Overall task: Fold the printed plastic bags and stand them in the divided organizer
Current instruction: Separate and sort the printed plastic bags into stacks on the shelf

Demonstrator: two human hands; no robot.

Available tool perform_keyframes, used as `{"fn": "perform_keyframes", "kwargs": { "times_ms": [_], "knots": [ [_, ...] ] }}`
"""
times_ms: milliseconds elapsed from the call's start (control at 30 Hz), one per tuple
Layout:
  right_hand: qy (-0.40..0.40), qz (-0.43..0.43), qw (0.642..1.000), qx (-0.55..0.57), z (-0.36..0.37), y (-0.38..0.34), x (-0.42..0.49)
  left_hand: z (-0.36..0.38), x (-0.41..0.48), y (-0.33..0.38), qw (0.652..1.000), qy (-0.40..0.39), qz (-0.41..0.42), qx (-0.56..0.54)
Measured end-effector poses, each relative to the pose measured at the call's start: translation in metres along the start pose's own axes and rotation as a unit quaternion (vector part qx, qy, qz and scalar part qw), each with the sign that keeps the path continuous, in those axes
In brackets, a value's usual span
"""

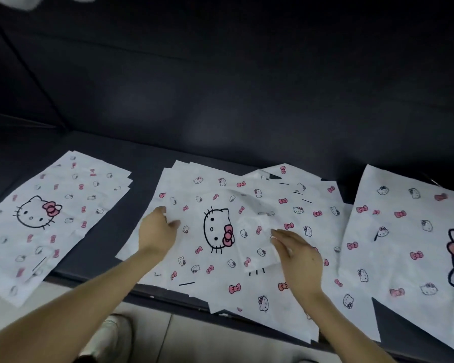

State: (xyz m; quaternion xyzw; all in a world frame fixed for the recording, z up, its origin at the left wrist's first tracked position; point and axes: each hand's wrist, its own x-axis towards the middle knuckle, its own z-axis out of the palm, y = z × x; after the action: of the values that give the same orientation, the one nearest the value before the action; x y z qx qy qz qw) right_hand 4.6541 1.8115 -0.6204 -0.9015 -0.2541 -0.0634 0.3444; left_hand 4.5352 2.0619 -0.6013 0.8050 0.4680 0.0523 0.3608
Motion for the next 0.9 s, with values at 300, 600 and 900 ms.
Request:
{"fn": "perform_keyframes", "kwargs": {
  "times_ms": [300,600,900],
  "knots": [
    [-0.057,-0.167,0.984,-0.011,0.047,-0.106,0.038,-0.108,-0.007,-0.047,0.992,0.001,0.127,0.029],
    [-0.218,-0.103,0.961,0.133,0.147,-0.234,0.042,-0.180,0.023,-0.156,0.933,0.247,-0.128,-0.228],
    [-0.237,-0.079,0.949,0.194,0.240,-0.273,0.059,-0.186,0.058,-0.207,0.912,0.363,-0.158,-0.107]
  ]
}}
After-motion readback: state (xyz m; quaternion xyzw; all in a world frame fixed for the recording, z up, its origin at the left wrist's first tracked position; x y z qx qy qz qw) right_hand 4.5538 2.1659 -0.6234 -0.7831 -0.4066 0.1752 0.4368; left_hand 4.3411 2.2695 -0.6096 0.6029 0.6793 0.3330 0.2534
